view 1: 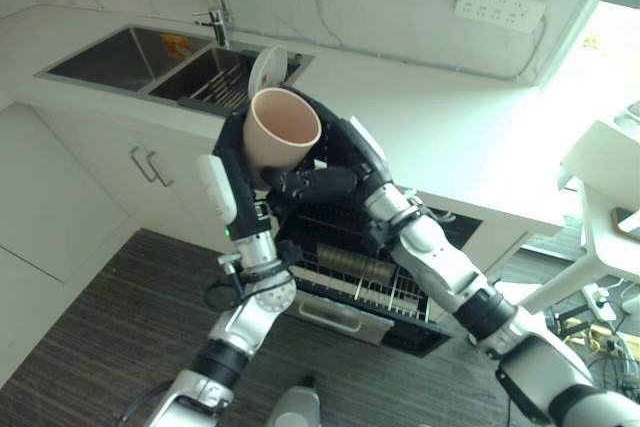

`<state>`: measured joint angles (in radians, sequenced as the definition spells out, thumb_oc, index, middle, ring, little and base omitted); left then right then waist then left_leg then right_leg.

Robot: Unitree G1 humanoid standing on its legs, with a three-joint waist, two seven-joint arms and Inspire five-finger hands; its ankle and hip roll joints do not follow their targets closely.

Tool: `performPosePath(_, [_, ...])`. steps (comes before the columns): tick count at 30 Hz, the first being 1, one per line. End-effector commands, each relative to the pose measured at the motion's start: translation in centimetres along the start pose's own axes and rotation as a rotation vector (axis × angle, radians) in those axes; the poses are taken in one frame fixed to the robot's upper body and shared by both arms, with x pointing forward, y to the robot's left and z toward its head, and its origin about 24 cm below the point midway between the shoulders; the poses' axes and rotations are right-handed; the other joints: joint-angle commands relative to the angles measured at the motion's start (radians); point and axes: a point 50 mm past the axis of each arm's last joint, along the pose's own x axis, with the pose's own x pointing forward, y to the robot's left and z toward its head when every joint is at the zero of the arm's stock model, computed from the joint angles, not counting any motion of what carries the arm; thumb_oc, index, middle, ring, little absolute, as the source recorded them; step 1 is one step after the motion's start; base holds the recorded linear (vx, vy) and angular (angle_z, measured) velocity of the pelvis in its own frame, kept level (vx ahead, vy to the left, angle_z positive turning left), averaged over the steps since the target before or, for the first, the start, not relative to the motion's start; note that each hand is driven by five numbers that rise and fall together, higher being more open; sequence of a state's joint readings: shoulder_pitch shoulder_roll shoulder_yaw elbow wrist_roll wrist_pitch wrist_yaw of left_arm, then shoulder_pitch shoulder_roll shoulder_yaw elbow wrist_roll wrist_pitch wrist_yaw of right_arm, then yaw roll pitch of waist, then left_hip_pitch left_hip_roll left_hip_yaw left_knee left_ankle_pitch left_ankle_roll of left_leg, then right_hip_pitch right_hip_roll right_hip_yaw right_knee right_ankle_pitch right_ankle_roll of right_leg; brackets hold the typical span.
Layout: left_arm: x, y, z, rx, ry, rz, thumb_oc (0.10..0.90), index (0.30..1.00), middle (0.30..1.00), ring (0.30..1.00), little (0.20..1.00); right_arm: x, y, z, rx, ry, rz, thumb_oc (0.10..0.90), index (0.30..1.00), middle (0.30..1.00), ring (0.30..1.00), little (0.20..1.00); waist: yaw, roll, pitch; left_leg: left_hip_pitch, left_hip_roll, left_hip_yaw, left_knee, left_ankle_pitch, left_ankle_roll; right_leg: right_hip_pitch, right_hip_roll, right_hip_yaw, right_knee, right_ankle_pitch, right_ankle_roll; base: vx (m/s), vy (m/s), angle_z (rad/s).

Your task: Place the dishes in the dishwasher.

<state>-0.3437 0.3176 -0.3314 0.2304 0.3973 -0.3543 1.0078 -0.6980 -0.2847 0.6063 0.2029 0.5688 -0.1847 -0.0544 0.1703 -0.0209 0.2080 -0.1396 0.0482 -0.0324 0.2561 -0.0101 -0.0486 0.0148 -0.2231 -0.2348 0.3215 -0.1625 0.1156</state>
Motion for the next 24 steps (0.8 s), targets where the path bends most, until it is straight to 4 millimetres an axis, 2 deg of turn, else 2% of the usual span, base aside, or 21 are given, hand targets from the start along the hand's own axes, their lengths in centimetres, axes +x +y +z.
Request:
performPosePath(1, [0.6,-4.4,4.5,-0.132,-0.239,-0.256,0.4,0.3,0.3,0.3,0.3,3.3,3.7,9.2,-0.019,-0.476,0.131,0.4,0.3,0.3,0.3,0.3,0.01,-0.015,-0.052,0.099,0.035,0.006,0.044,-0.224,-0.013,-0.022,-0.022,0.036,-0.022,-0.036,0.02,0.0,0.0,0.0])
performPosePath(3, [0.4,-4.6,4.6,-0.155,-0.239,-0.286,0.4,0.3,0.3,0.3,0.3,3.2,3.1,9.5,-0.017,-0.501,0.074,0.4,0.3,0.3,0.3,0.3,0.006,-0.013,-0.051,0.101,0.035,0.009,0.044,-0.224,-0.013,-0.023,-0.02,0.039,-0.022,-0.036,0.019,0.0,0.0,0.0])
performPosePath(4, [0.3,-4.7,4.7,-0.165,-0.242,-0.296,0.552,0.528,0.528,0.528,0.528,3.1,2.8,9.6,-0.014,-0.512,0.047,0.4,0.3,0.3,0.3,0.3,0.004,-0.013,-0.051,0.101,0.036,0.01,0.044,-0.225,-0.013,-0.023,-0.019,0.04,-0.022,-0.036,0.018,0.0,0.0,0.0])
performPosePath(5, [0.2,-4.8,4.8,-0.17,-0.243,-0.305,0.8,0.9,0.9,0.9,0.9,3.0,2.5,9.7,-0.009,-0.522,0.021,0.4,0.3,0.3,0.3,0.3,0.002,-0.012,-0.051,0.102,0.037,0.012,0.044,-0.225,-0.012,-0.023,-0.019,0.04,-0.022,-0.035,0.018,0.0,0.0,0.0])
performPosePath(10, [-0.2,-4.9,4.6,-0.178,-0.224,-0.336,0.8,0.9,0.9,0.9,0.9,2.2,0.7,10.3,0.026,-0.58,-0.133,0.4,0.3,0.3,0.3,0.3,-0.011,-0.005,-0.048,0.105,0.038,0.019,0.044,-0.227,-0.01,-0.024,-0.017,0.046,-0.022,-0.032,0.017,0.0,0.0,0.0])
performPosePath(15, [-0.6,-4.4,4.0,-0.156,-0.225,-0.378,0.8,0.9,0.9,0.9,0.9,0.3,-1.9,10.7,0.044,-0.633,-0.269,0.4,0.3,0.3,0.3,0.3,-0.04,0.003,-0.043,0.111,0.042,0.034,0.044,-0.232,-0.007,-0.027,-0.01,0.064,-0.022,-0.032,0.016,0.0,0.008,-0.01])
performPosePath(18, [-1.1,-3.5,3.0,-0.126,-0.191,-0.422,0.8,0.9,0.9,0.9,0.9,-1.8,-4.0,10.0,0.091,-0.603,-0.31,0.4,0.3,0.3,0.3,0.3,-0.064,0.008,-0.041,0.115,0.045,0.049,0.044,-0.236,-0.005,-0.032,-0.003,0.081,-0.022,-0.032,0.017,0.02,0.033,-0.05])
performPosePath(24, [-2.4,-1.6,0.9,-0.078,-0.115,-0.464,0.8,0.9,0.9,0.9,0.9,-5.3,-6.0,7.9,0.135,-0.549,-0.288,0.4,0.3,0.3,0.3,0.3,-0.098,0.014,-0.043,0.119,0.05,0.075,0.044,-0.241,0.0,-0.042,0.005,0.102,-0.022,-0.03,0.019,0.02,0.02,-0.1])
